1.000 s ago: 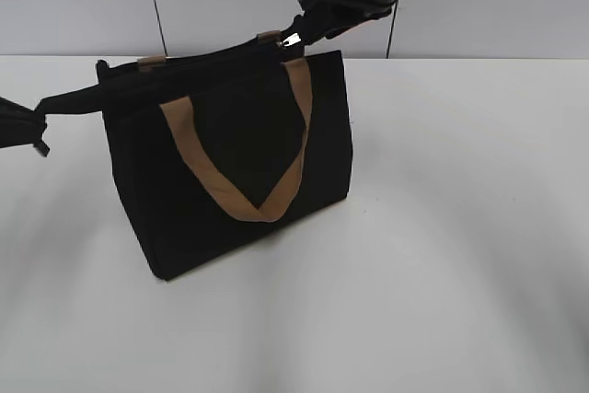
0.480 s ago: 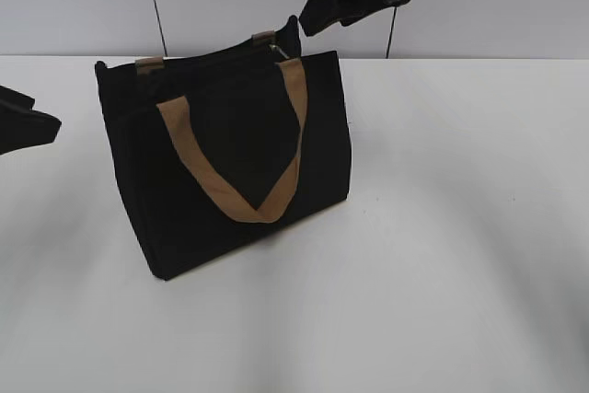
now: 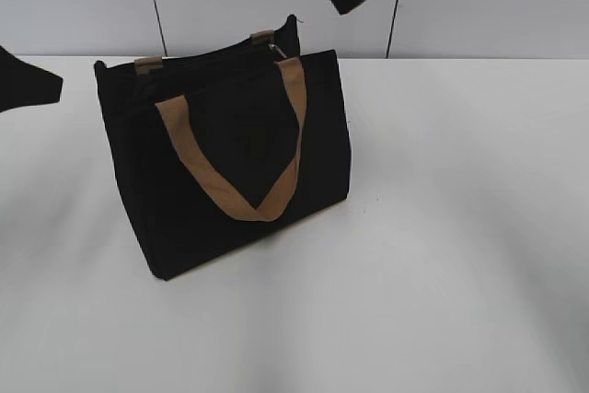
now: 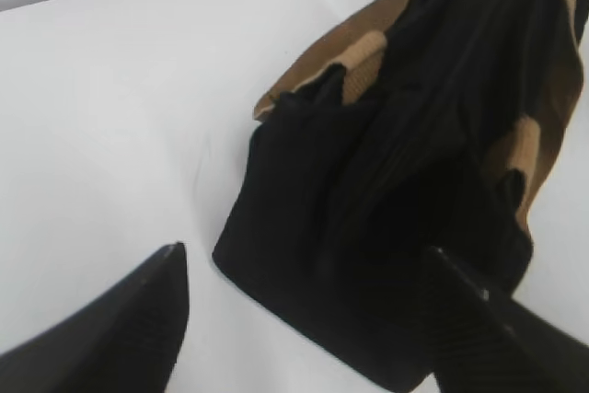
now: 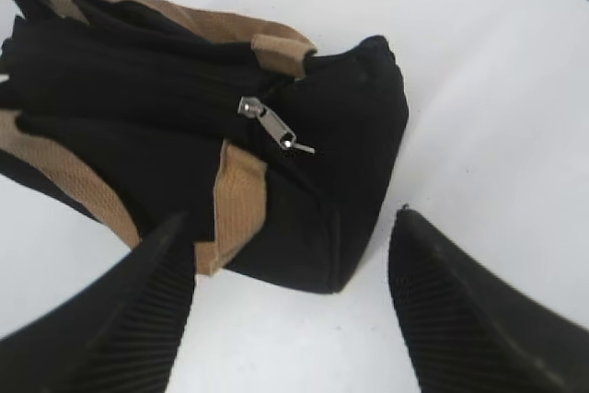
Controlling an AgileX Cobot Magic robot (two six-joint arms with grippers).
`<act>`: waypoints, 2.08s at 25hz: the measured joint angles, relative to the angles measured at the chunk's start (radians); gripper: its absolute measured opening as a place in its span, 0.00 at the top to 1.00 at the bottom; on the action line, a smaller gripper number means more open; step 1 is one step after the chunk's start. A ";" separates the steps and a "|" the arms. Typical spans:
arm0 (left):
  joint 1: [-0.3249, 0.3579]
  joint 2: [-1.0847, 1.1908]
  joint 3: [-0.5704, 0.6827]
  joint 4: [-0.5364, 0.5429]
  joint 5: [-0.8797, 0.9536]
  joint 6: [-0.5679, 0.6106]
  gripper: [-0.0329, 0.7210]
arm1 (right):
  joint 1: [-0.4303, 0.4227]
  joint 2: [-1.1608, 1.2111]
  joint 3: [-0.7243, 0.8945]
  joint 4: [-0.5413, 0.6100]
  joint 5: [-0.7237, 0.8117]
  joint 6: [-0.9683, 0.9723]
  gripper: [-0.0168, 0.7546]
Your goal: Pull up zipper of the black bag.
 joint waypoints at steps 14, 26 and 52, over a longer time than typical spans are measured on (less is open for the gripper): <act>0.000 0.000 -0.336 0.965 0.323 -0.996 0.28 | -0.016 -0.167 0.000 -0.478 0.209 0.294 0.33; 0.000 -0.122 -0.373 1.019 0.472 -1.130 0.30 | -0.229 -0.399 0.065 -0.427 0.223 0.333 0.33; 0.000 -0.922 0.171 0.913 0.473 -1.114 0.30 | -0.231 -1.445 1.229 -0.323 0.087 0.337 0.33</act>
